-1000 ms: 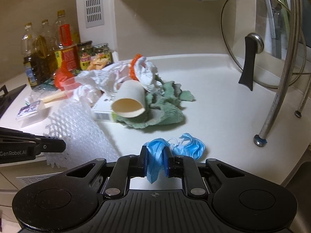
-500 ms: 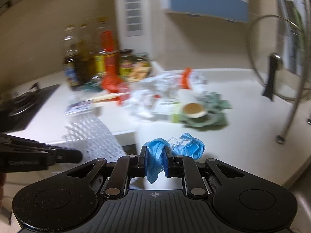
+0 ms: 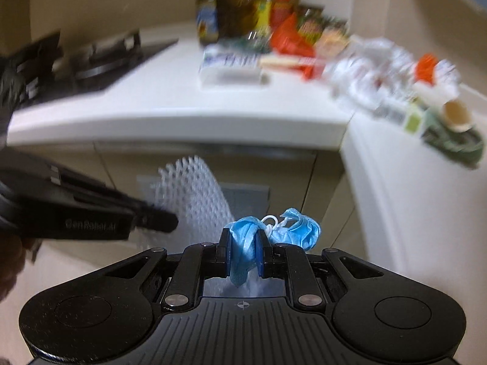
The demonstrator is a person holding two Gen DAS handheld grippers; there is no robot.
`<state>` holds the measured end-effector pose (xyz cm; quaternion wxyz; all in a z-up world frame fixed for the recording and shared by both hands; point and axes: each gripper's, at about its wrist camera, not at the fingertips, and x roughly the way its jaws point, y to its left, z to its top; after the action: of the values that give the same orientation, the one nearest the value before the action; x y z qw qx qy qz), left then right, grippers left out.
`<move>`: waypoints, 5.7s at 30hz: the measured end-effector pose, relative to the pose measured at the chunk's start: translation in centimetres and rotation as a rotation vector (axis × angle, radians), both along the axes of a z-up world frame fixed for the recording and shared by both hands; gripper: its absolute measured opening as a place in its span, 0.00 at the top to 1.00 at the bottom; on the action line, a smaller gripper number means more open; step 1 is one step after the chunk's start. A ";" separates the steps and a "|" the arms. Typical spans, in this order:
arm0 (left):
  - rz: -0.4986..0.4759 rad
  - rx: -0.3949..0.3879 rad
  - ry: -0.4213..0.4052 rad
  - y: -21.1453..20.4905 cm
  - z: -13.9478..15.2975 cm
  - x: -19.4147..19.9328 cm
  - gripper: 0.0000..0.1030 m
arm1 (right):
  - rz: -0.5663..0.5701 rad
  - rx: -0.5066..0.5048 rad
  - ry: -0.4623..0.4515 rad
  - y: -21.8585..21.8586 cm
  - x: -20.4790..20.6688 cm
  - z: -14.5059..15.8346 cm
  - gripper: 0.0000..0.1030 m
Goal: Collect trash
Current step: 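Carry masks and bubble wrap over the wastebasket and open both grippers, then grasp the paper towel tube with the right gripper while the left grasps crumpled tissue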
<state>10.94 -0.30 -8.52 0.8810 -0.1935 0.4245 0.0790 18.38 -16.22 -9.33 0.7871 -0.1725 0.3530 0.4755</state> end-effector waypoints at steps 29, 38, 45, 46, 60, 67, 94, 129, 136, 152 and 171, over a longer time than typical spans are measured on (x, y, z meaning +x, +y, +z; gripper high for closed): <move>0.033 -0.062 0.181 1.7 -10.0 5.1 0.73 | -0.005 -0.177 0.135 3.0 4.7 -9.5 0.84; 0.072 -0.061 0.187 2.0 -8.8 4.0 0.73 | 0.009 -0.181 0.140 3.4 4.6 -9.6 0.84; 0.084 -0.060 0.181 2.1 -8.4 3.4 0.73 | 0.007 -0.177 0.150 3.7 4.5 -9.5 0.84; 0.086 -0.060 0.180 2.2 -8.4 3.3 0.73 | 0.006 -0.175 0.152 3.7 4.5 -9.5 0.84; 0.097 -0.055 0.168 2.2 -8.0 2.9 0.73 | -0.035 -0.161 0.182 3.5 5.1 -9.6 0.43; 0.109 -0.043 0.141 2.4 -6.5 2.4 0.72 | -0.025 -0.143 0.172 3.6 4.7 -8.4 0.43; 0.140 0.096 -0.217 2.3 8.8 3.2 0.61 | -0.158 0.203 -0.133 -1.2 5.7 11.4 0.43; 0.048 0.098 -0.173 -0.4 7.2 22.2 0.29 | -0.471 0.159 -0.085 -10.8 22.3 8.1 0.43; 0.020 0.125 -0.149 -1.0 6.8 24.0 0.37 | -0.459 0.163 -0.037 -10.4 23.3 6.9 0.43; 0.026 0.173 -0.178 -1.2 7.9 22.3 0.95 | -0.372 0.273 -0.052 -8.3 20.6 9.8 0.43; 0.120 0.200 -0.255 0.4 11.1 16.5 0.96 | -0.327 0.182 -0.082 -4.8 21.4 8.6 0.43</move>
<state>27.44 0.08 2.56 0.9363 -0.1382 0.2870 0.1479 39.80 -20.99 -0.73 0.8799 -0.0600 0.2995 0.3641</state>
